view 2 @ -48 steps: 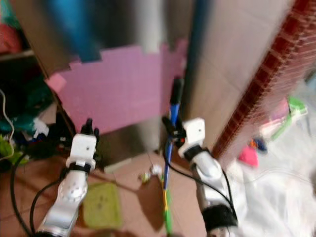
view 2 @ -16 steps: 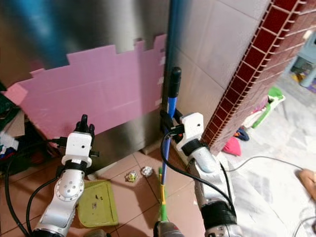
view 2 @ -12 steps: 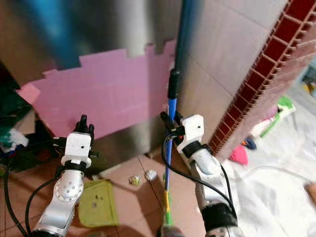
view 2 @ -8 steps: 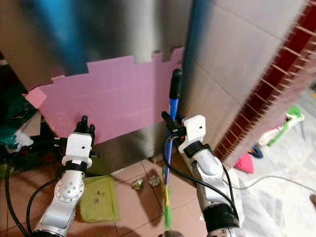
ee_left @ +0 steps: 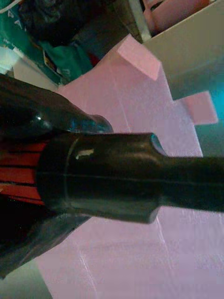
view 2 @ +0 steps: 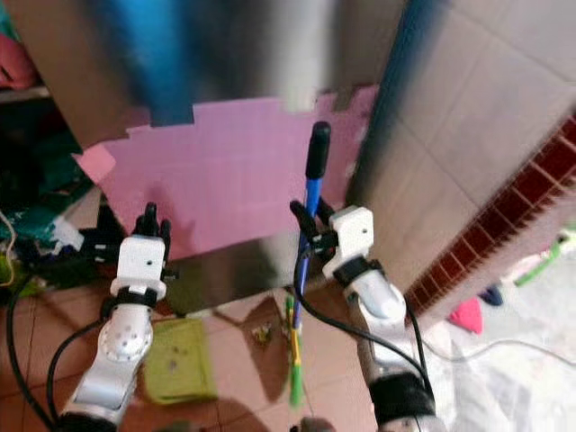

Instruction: Sweep floor

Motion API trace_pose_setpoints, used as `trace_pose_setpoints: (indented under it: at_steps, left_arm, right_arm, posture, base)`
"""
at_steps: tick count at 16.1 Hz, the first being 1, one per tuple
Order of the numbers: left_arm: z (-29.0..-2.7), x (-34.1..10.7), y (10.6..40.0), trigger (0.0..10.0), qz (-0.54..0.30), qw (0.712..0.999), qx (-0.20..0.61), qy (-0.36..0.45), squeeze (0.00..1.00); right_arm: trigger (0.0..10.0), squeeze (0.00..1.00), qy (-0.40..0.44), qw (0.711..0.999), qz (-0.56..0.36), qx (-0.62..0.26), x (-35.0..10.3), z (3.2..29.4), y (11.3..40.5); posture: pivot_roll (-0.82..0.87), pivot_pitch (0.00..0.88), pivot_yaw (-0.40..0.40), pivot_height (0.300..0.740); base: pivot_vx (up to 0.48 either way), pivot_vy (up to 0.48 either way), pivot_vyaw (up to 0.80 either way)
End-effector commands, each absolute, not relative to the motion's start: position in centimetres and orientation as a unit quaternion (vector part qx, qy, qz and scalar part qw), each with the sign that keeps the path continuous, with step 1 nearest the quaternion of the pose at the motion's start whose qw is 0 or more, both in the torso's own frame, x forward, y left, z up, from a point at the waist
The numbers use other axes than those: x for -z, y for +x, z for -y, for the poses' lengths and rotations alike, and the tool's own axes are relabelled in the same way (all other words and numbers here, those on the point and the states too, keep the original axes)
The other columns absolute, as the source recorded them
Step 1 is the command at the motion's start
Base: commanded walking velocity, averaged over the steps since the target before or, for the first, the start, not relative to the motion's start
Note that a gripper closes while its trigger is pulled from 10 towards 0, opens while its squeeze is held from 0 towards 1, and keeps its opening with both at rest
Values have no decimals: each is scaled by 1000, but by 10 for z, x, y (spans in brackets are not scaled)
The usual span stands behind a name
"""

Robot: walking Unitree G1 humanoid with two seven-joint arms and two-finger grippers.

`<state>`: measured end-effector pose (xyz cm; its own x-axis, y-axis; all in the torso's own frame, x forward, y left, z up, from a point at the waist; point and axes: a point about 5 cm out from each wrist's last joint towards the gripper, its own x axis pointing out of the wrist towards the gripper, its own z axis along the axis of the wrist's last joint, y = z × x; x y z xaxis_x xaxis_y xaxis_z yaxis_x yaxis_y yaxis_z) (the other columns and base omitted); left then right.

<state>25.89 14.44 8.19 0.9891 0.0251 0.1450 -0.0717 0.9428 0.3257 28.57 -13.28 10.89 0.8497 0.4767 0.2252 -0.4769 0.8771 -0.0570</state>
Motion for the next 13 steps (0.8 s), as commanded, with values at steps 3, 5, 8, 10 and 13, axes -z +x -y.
trace_pose_setpoints:
  at_steps: [3,5,8,10,13]
  left_arm:
    - [-140,-92,263,10000,103,980,-27,166,0]
    - [-139,-93,264,10000,103,980,-27,167,0]
    - [-140,-92,263,10000,99,981,-32,161,0]
    - [-140,-92,263,10000,98,982,-31,160,0]
    - [-139,-92,263,10000,99,981,-29,162,0]
  right_arm:
    - [10000,0,-17,959,142,-244,-124,137,288]
    - [10000,0,-25,960,141,-239,-123,139,289]
    - [10000,0,-35,957,147,-246,-124,134,288]
    - [10000,0,-31,957,146,-247,-123,134,288]
    - [10000,0,-31,958,146,-247,-123,135,287]
  posture:
    - [-95,0,-20,740]
    - [-93,0,-18,740]
    - [-90,0,-14,740]
    - [-92,0,-13,740]
    - [-94,0,-13,740]
  base:
    - [0,0,0]
    - [0,0,0]
    - [0,-147,0]
    - [0,-441,0]
    - [0,-234,0]
